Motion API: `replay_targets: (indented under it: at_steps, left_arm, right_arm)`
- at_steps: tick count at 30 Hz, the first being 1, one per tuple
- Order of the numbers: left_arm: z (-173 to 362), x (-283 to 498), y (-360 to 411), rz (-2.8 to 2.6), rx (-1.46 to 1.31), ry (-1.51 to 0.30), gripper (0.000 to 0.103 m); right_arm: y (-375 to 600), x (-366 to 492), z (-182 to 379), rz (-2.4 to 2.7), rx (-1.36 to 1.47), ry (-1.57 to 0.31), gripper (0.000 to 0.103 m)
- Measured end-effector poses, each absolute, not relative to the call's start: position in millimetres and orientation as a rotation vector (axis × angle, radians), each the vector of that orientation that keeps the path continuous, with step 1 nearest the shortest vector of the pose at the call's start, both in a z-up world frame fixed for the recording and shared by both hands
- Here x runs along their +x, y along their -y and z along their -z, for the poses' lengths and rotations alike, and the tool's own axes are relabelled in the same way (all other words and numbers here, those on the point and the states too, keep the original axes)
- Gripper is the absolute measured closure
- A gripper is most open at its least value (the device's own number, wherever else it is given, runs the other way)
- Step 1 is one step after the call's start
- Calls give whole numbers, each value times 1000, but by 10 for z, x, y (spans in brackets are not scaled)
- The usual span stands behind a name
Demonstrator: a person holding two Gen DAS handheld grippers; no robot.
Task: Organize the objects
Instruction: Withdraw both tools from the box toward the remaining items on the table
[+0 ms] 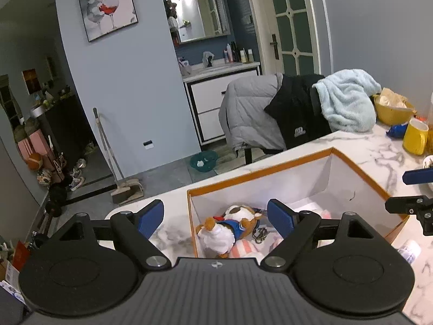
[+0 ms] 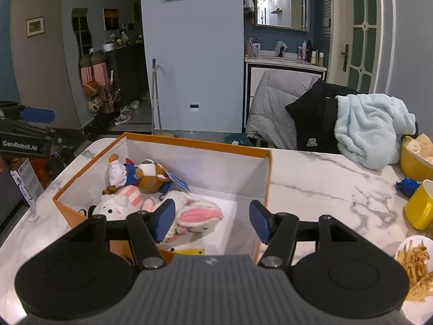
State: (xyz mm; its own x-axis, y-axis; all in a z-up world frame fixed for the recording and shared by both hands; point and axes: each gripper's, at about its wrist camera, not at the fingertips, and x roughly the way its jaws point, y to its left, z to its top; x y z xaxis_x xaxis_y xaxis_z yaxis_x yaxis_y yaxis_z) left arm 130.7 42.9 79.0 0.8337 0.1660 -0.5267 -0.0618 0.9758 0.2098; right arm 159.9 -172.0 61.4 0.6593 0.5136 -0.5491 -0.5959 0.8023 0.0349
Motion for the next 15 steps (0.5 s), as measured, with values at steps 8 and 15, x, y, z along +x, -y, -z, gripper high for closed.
replay_targets:
  at_steps: [8,15]
  left_arm:
    - [-936,923,-237,-71,35,-504,1]
    - [-898,532,-118,20,-59,-507,0]
  right_arm:
    - [1947,1443,-730,-638,-142,-543,36]
    - [2108,1338,-807,-654,-123,-536,34]
